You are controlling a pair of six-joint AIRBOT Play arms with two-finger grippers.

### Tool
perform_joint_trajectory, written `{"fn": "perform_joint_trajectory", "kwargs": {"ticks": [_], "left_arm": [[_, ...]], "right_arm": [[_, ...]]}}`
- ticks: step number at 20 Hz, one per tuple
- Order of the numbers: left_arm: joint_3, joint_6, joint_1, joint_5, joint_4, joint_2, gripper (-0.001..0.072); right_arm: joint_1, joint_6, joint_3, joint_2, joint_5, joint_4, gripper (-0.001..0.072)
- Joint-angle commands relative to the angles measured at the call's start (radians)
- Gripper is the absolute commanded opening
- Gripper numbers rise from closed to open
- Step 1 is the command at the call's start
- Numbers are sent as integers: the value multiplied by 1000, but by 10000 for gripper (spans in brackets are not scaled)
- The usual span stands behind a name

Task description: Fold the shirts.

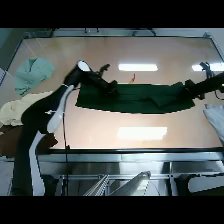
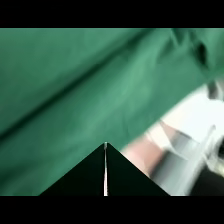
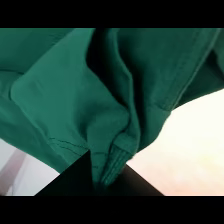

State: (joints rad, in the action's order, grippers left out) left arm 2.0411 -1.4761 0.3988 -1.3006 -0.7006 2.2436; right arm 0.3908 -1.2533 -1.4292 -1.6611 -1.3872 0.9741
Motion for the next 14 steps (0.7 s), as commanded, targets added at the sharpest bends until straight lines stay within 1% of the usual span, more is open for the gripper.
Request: {"fn": "perform_joint_trajectory", "kwargs": {"ticks": [1,4,6,7,8,9,10,11,12,14], "left_arm": [[1,-76,145,229,-32,36,-3],[2,-108,182,282,-30,61,-3],[2,-100,181,283,16,57,-3],[2,-72,170,277,67,47,-2],[2,-42,155,259,136,32,-1],[2,-7,133,227,241,10,0],[2,46,105,186,356,-13,18],[2,109,73,124,477,-42,17],[2,156,38,63,581,-71,16],[2,227,-60,-82,791,-138,16]], "right_arm": [[58,27,-2,70,-70,29,19],[73,38,-9,113,-100,29,19],[72,37,-39,135,-138,28,19],[68,31,-55,147,-154,26,18],[56,14,-76,161,-163,10,18],[39,0,-96,175,-163,-18,18],[9,-9,-121,184,-162,-72,18],[-32,-13,-146,185,-158,-130,18],[-95,-29,-167,185,-129,-169,18],[-259,-54,-183,174,1,-171,18]]}}
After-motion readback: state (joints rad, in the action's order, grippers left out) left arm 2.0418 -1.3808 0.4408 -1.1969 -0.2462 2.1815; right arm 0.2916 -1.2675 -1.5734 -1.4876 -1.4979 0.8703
